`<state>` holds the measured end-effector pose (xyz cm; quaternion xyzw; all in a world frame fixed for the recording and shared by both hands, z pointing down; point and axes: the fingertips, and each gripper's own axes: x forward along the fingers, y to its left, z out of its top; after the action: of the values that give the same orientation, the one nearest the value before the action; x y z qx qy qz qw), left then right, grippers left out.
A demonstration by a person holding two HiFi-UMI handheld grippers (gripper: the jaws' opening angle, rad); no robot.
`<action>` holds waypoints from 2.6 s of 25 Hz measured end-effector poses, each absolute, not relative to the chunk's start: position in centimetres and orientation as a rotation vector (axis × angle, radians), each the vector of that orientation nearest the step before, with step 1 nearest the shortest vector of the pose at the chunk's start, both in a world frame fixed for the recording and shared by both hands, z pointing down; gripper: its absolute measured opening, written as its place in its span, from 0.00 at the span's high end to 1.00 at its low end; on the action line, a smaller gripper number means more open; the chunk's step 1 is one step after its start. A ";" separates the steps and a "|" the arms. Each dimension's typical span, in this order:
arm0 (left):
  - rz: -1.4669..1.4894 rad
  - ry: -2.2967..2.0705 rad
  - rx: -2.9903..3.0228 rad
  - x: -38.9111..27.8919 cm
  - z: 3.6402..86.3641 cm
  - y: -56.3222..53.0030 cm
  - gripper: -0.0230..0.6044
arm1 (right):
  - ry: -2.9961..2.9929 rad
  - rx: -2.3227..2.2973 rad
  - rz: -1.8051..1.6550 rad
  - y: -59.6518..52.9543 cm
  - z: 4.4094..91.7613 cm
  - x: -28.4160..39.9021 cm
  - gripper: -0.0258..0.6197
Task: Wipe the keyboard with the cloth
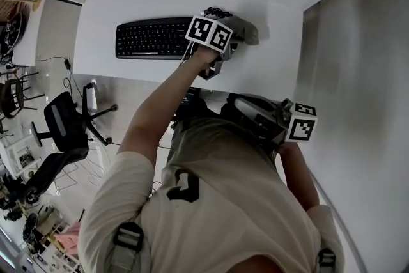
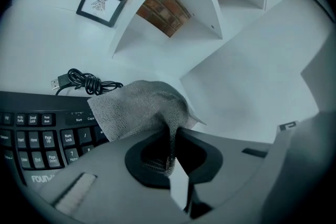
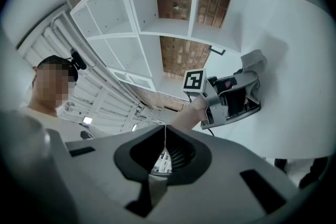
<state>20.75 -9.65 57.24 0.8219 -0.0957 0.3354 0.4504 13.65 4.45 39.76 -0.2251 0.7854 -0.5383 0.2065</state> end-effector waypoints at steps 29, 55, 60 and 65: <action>0.517 -1.024 1.872 -12.2 53.5 -15.0 0.95 | 2.336 -0.353 -1.564 4.0 40.2 3.9 0.95; 0.876 -0.751 2.139 -11.2 58.8 -20.2 0.95 | 2.402 -0.772 -1.566 1.4 40.8 -6.0 0.95; 0.893 -0.673 2.151 -6.4 59.0 -18.3 0.95 | 2.439 -0.793 -1.529 1.9 40.8 -3.9 0.95; 0.880 -0.604 2.148 -0.9 58.4 -15.6 0.95 | 2.417 -0.777 -1.515 3.5 40.3 -0.4 0.95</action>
<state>-0.92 -15.63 58.42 0.8344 -0.2346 0.3420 0.3629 -0.40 3.51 40.35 -0.2617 0.8141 -0.5102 0.0926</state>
